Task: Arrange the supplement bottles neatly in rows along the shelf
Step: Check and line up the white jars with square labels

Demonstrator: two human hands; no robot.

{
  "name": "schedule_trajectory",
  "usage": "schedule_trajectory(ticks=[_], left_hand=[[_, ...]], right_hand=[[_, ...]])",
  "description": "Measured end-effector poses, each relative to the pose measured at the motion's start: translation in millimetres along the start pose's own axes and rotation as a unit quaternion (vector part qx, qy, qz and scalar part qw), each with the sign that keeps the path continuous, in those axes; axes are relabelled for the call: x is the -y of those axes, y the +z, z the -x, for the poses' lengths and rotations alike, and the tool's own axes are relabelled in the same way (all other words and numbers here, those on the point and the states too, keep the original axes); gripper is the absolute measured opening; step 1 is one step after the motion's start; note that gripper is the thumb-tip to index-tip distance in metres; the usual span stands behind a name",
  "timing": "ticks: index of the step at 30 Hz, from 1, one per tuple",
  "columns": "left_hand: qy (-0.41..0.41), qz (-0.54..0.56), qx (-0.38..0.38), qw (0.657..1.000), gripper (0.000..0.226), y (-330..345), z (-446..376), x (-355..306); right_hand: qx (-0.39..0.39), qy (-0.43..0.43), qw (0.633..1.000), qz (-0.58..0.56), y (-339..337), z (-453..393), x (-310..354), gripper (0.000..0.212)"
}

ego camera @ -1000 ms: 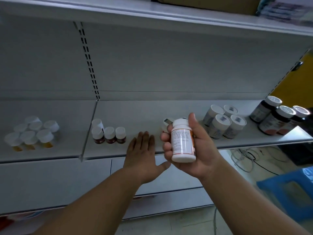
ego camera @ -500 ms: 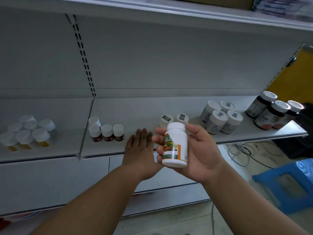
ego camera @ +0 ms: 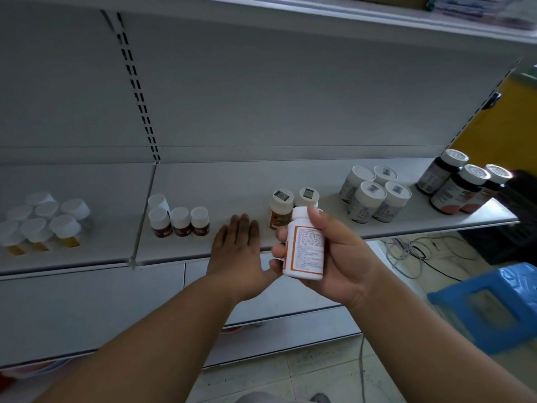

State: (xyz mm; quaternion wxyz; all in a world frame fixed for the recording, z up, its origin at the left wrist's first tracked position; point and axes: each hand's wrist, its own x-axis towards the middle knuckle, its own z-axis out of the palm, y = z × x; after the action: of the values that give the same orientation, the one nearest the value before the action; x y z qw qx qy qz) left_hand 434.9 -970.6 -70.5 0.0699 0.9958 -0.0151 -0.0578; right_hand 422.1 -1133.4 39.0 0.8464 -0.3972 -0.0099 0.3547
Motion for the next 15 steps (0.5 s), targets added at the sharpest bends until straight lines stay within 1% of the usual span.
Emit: schedule_trajectory(ticks=[2, 4, 6, 7, 10, 11, 14, 15], left_hand=[[-0.001, -0.006, 0.007, 1.000, 0.097, -3.1, 1.5, -0.9], [0.000, -0.001, 0.015, 1.000, 0.097, -2.2, 0.8, -0.1], [0.005, -0.003, 0.011, 1.000, 0.097, -1.1, 0.9, 0.3], [0.005, -0.007, 0.011, 1.000, 0.098, -1.1, 1.4, 0.2], [0.001, -0.014, 0.009, 1.000, 0.098, -3.3, 2.4, -0.8], [0.001, -0.016, 0.007, 1.000, 0.097, -4.0, 2.4, -1.0], [0.003, -0.018, 0.009, 1.000, 0.100, -5.0, 2.7, -1.0], [0.004, -0.018, 0.007, 1.000, 0.101, -4.8, 2.8, -1.0]], right_hand=[[-0.003, 0.008, 1.000, -0.010, -1.1, 0.0, 1.4, 0.058], [0.026, 0.041, 0.999, -0.001, -1.8, 1.9, 2.9, 0.056], [0.041, 0.048, 0.998, 0.021, -1.2, 4.1, 2.6, 0.056], [0.032, 0.041, 0.998, 0.025, -0.2, 5.0, 1.8, 0.058], [-0.019, 0.022, 0.999, 0.014, -0.9, 3.1, -0.6, 0.077], [-0.022, 0.025, 0.999, 0.010, -1.3, 2.5, -0.6, 0.076], [-0.015, 0.052, 0.999, -0.003, 1.1, 5.2, 2.3, 0.054], [-0.019, 0.052, 0.998, -0.004, 1.9, 6.4, 3.1, 0.050]])
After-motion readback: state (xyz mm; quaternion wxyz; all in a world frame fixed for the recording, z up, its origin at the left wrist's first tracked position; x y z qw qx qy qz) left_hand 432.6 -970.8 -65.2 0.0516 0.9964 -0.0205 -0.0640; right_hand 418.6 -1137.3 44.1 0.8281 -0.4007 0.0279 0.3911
